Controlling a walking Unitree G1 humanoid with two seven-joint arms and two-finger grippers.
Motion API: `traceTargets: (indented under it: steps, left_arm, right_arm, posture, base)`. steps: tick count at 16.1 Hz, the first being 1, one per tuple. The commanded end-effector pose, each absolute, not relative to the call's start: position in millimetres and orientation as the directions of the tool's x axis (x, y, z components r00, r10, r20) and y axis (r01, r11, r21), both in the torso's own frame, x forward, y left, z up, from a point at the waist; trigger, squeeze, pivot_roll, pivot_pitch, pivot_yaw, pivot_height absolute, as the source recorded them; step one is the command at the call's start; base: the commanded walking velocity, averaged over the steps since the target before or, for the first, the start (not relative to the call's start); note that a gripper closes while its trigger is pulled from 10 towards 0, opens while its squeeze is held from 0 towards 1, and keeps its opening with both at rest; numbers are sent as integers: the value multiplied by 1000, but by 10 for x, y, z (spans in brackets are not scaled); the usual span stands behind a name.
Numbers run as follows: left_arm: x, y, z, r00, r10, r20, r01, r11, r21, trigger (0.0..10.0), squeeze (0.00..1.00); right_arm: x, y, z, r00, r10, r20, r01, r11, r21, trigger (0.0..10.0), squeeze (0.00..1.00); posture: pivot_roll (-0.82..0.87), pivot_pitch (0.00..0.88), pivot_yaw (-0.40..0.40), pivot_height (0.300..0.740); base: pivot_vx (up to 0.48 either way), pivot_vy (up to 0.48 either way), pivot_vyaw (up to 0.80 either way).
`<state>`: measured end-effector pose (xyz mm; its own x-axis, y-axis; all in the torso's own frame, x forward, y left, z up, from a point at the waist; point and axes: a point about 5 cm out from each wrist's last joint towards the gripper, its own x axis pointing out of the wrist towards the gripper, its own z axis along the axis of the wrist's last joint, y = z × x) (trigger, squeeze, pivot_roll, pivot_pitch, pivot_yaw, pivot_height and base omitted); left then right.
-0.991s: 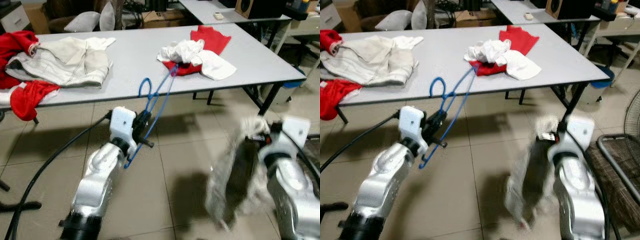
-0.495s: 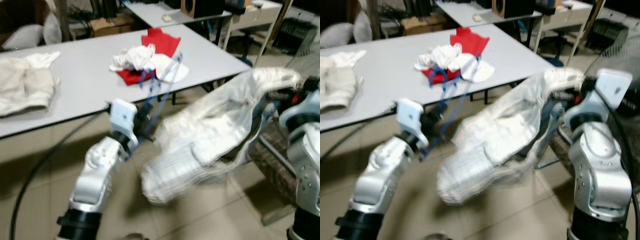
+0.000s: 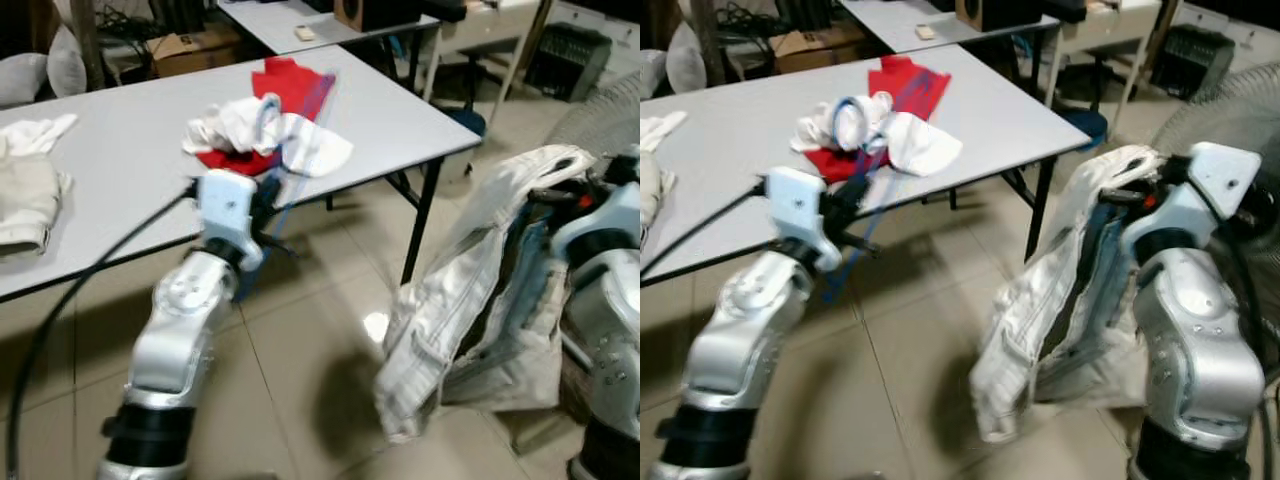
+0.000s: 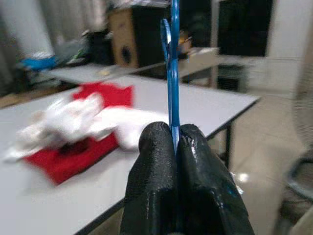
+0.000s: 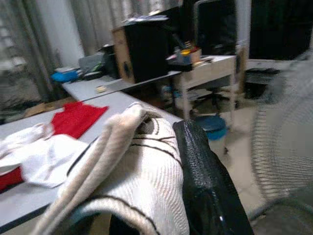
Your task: Hang hanger
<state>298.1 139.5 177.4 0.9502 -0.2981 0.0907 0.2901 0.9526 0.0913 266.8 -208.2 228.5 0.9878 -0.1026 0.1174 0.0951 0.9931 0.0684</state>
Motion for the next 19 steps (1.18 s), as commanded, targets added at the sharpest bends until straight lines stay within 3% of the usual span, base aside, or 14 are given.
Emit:
traceTargets:
  steps: [1,6,8,11,19]
  left_arm:
    - [2980,1414,1767,958,-276,79,268,958,100,10000,0]
    - [2990,1447,1754,968,-244,67,237,967,93,10000,0]
    - [2978,1465,1692,972,-230,49,225,971,83,10000,0]
    - [2932,1478,1592,975,-221,15,218,970,108,10000,0]
    - [2957,1464,1621,976,-217,27,214,972,100,10000,0]
  right_arm:
    - [2626,-2108,2346,981,-123,149,113,991,75,10000,0]
    - [2644,-2052,2188,995,-77,68,77,997,-4,10000,0]
    - [2643,-2009,2146,996,-64,54,64,998,4,10000,0]
    - [2614,-1980,2036,998,-59,17,59,998,23,10000,0]
    - [2611,-2020,2082,996,-80,49,79,997,20,10000,0]
  posture:
    - [-17,0,17,740]
    - [-9,0,6,740]
    - [-9,0,5,740]
    - [-7,0,-6,740]
    - [-15,0,6,740]
  base:
    - [319,0,0]
    - [353,0,0]
    - [366,0,800]
    - [368,0,0]
    - [367,0,0]
